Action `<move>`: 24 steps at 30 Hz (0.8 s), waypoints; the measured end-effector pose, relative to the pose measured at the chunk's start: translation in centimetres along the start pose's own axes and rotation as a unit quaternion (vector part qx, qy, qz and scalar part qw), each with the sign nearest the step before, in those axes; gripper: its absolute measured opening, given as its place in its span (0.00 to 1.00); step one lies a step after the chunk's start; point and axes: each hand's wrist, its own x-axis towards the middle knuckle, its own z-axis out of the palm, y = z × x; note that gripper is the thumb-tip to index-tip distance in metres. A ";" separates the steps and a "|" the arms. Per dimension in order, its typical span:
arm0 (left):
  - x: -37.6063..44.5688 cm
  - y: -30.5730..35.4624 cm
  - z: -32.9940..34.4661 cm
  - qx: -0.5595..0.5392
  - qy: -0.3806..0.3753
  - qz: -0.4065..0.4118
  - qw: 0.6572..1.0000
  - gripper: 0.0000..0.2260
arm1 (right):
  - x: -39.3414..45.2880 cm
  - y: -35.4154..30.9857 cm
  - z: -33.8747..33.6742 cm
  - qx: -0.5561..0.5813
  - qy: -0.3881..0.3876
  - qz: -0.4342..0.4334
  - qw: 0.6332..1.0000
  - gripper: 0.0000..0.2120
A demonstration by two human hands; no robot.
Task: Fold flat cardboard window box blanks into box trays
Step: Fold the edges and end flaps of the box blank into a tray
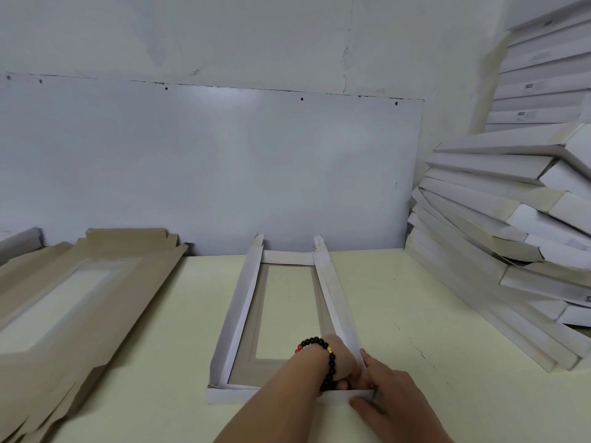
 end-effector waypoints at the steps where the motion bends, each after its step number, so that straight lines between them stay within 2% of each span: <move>1: 0.1 0.1 0.0 0.025 0.007 0.005 1.000 0.11 | 0.1 0.2 0.1 0.004 0.000 -0.005 1.000 0.30; 2: 0.0 0.4 0.1 0.042 0.022 0.009 0.999 0.12 | 0.2 0.4 0.1 0.003 -0.002 -0.007 1.000 0.27; 4: 0.8 0.5 0.0 0.020 0.116 0.031 0.993 0.13 | 0.2 0.4 0.1 -0.015 -0.001 -0.010 1.000 0.19; 7: 3.0 -0.1 -0.6 -0.111 0.200 0.023 0.973 0.11 | 0.2 0.5 0.1 -0.029 0.006 -0.015 0.999 0.13; 8: 3.4 -0.1 -0.8 -0.161 0.191 0.028 0.968 0.06 | 0.2 0.4 0.0 -0.033 0.004 -0.018 0.999 0.14; 9: 3.7 0.0 -0.9 -0.210 0.172 0.037 0.962 0.07 | 0.3 0.3 -0.1 -0.036 0.004 -0.025 0.999 0.16; 11: 4.2 0.1 -0.7 -0.314 0.150 0.049 0.936 0.16 | 0.4 0.2 -0.3 -0.042 -0.010 -0.030 0.999 0.16; 14: 4.2 0.2 -0.5 -0.471 0.099 0.036 0.876 0.15 | 0.6 0.0 -0.7 -0.030 -0.012 -0.039 0.999 0.06; 15: 4.3 0.3 -0.5 -0.469 0.093 0.039 0.878 0.14 | 0.7 0.1 -0.7 -0.019 -0.005 -0.040 0.999 0.07; 17: 4.3 0.7 -0.6 -0.415 0.096 0.048 0.904 0.13 | 0.8 0.3 -0.5 -0.021 -0.016 -0.041 0.999 0.09; 18: 4.2 0.8 -0.8 -0.385 0.102 0.054 0.916 0.13 | 0.8 0.5 -0.4 -0.037 -0.030 -0.041 0.998 0.07; 19: 4.2 0.9 -0.9 -0.358 0.109 0.065 0.925 0.16 | 0.8 0.7 -0.2 -0.052 -0.042 -0.040 0.997 0.05; 22: 4.8 0.3 -1.1 -0.348 0.108 0.086 0.927 0.29 | 1.0 1.4 0.3 -0.067 -0.042 -0.021 0.997 0.16; 24: 4.6 0.2 -1.1 -0.336 0.095 0.097 0.932 0.28 | 0.9 1.2 0.2 -0.057 -0.034 -0.038 0.997 0.15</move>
